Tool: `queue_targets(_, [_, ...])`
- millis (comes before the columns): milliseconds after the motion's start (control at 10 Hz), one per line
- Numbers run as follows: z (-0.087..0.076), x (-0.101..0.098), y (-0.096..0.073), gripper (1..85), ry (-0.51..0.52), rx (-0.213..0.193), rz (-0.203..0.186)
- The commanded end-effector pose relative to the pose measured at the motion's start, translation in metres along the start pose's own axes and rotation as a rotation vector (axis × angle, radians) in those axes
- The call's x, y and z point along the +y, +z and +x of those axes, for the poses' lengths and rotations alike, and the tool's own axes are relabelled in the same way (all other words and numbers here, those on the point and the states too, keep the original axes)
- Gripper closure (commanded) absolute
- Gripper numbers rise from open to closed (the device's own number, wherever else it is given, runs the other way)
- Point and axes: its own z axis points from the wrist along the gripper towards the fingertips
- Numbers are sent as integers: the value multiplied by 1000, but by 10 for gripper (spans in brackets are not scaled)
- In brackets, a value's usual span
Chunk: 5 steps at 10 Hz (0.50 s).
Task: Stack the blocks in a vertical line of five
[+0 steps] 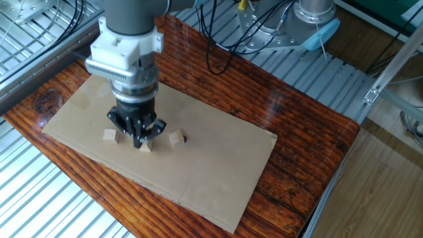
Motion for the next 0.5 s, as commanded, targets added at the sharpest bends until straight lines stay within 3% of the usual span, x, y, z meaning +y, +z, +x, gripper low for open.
queue_targets(0, [-17, 4, 15, 847, 11, -43, -10])
queue_targets(400, [8, -5, 32, 847, -14, 33, 7])
